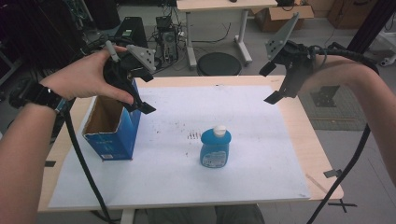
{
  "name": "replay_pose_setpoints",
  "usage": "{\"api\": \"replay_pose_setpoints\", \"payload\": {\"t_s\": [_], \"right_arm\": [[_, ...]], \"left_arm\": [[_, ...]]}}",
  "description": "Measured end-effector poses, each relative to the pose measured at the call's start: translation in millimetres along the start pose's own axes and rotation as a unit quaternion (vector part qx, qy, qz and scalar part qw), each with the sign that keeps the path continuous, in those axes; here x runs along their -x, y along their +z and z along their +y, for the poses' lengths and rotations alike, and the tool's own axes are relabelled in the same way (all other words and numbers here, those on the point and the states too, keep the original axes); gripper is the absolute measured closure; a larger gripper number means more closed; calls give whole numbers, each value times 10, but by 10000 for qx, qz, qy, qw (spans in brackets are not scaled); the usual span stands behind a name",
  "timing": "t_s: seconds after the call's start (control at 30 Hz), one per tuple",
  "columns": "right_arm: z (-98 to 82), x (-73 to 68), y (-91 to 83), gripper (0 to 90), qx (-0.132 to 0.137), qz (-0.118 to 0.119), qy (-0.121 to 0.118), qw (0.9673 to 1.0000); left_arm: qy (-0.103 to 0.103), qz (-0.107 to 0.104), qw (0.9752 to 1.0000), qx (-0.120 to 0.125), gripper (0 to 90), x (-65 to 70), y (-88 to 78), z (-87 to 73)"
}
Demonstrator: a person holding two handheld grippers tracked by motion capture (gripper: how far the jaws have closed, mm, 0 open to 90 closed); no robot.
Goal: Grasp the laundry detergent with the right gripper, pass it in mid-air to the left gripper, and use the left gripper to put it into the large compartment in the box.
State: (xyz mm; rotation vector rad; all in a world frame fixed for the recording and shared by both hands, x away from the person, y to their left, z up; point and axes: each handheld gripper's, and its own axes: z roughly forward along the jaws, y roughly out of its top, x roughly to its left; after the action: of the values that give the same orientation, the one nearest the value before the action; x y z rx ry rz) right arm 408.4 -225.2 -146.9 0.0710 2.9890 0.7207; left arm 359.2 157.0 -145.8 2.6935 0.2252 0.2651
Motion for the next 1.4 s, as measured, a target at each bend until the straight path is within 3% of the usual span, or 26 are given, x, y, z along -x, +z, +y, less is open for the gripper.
{"api": "replay_pose_setpoints", "payload": {"t_s": [0.13, 0.43, 0.5, 0.67, 1.07, 1.13, 1.17, 1.3, 1.33, 1.4], "right_arm": [[-9, -7, -21, 29, 59, -21, -10, 10000], [-63, -57, -99, 27, 466, -141, -128, 9987], [-110, -68, -90, 23, 708, -72, -132, 9974], [-190, -86, -50, 17, 1023, -39, -130, 9947], [-399, -137, 175, 7, 1765, 81, 2, 9843], [-465, -159, 241, 7, 1985, 106, -7, 9800], [-465, -159, 241, 7, 1985, 106, -7, 9800], [-561, -192, 381, 6, 2286, 189, 32, 9733], [-561, -192, 381, 6, 2286, 189, 32, 9733], [-602, -205, 505, 5, 2400, 269, 66, 9704]], "left_arm": [[-14, 12, 10000, 31, 31, 8, -13, -5], [-58, 28, 10000, 29, 31, 30, -7, 10], [-95, 49, 9999, 20, 31, 32, 5, 11], [-95, 45, 9999, 14, 31, 58, 16, -6], [-154, 33, 9999, 55, 31, 135, 34, -44], [-163, 35, 9998, 72, 31, 151, 43, -60], [-163, 35, 9998, 72, 31, 151, 43, -60], [-156, 20, 9998, 93, 31, 171, 54, -73], [-161, 22, 9998, 94, 31, 172, 58, -77], [-172, 1, 9998, 87, 31, 177, 67, -86]]}}
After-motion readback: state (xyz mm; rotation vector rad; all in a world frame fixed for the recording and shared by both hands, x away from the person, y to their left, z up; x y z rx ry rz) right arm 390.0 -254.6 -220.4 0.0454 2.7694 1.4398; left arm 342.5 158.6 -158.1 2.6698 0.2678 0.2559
